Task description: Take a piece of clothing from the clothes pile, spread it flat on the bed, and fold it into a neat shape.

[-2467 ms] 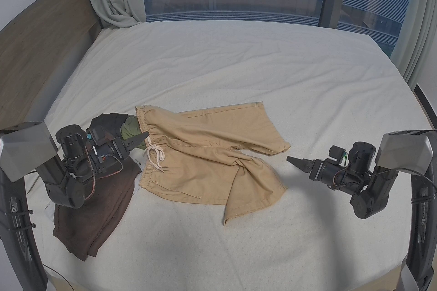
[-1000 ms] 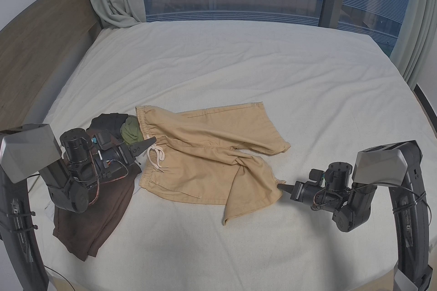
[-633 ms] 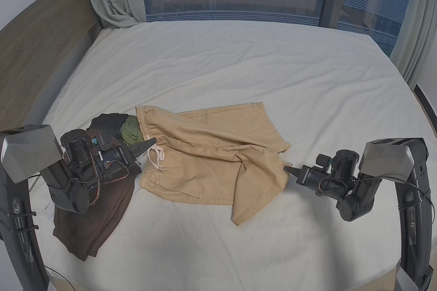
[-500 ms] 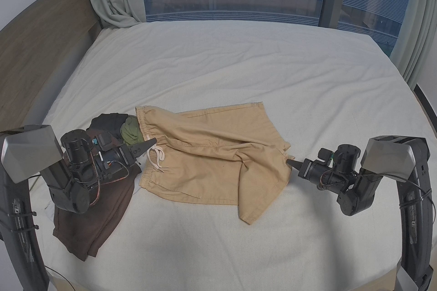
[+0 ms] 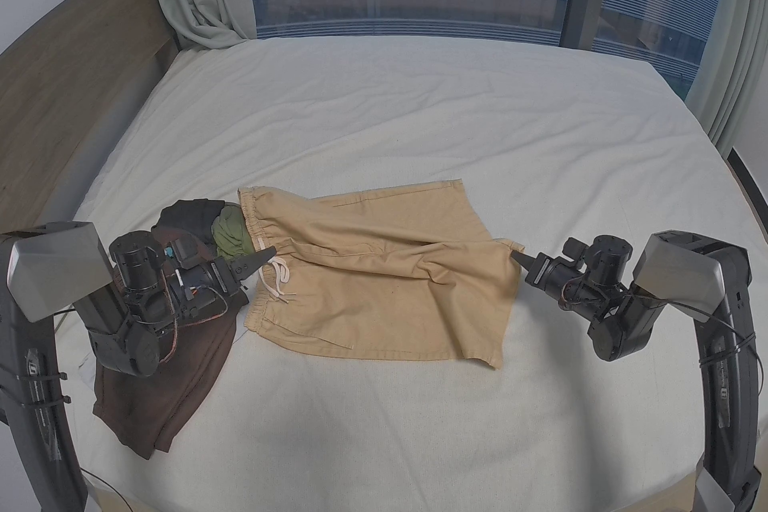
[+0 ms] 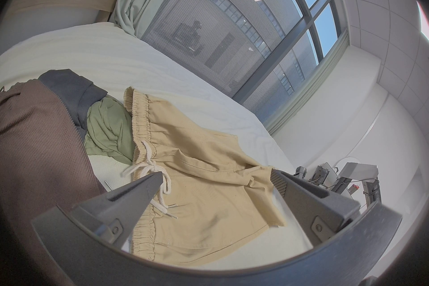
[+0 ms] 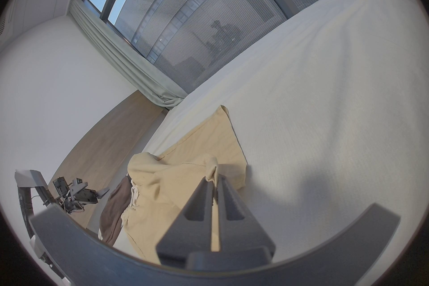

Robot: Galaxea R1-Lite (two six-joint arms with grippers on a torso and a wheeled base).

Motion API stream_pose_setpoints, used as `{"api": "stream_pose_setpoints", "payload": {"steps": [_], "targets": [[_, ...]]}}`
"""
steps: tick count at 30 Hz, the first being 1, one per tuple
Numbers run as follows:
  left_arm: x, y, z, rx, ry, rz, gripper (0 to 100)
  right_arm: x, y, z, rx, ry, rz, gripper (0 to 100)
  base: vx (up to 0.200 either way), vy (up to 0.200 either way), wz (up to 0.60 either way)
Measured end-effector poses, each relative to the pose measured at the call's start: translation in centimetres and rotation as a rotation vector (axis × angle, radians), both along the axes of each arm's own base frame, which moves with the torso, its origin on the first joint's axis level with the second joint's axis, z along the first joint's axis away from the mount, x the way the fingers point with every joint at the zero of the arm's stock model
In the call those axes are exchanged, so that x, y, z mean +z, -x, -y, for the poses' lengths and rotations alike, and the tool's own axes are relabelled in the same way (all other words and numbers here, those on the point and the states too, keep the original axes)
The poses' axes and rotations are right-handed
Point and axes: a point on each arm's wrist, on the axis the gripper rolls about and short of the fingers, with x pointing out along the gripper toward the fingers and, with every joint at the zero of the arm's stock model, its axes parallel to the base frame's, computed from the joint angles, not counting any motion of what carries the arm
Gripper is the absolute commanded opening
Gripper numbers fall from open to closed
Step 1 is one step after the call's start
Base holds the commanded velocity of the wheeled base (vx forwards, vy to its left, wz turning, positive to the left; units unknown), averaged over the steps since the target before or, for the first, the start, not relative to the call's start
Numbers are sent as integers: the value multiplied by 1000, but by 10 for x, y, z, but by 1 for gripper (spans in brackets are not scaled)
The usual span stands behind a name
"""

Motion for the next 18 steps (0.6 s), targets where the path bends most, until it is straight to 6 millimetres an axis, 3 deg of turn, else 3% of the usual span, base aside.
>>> {"api": "stream_pose_setpoints", "payload": {"steps": [5,6,12,18], "targets": [[-3,0,0,-1,-1,-7,100,-10,-1,-4,3,4,-9,0,0,0,0],[-3,0,0,-1,-1,-9,100,-11,-1,-4,3,4,-8,100,0,0,0],[-8,2,-2,-13,1,-28,100,-7,-1,-4,2,-3,31,100,0,0,0],[-16,5,-6,-18,4,-62,100,9,9,-1,-1,-3,42,100,0,0,0]]}}
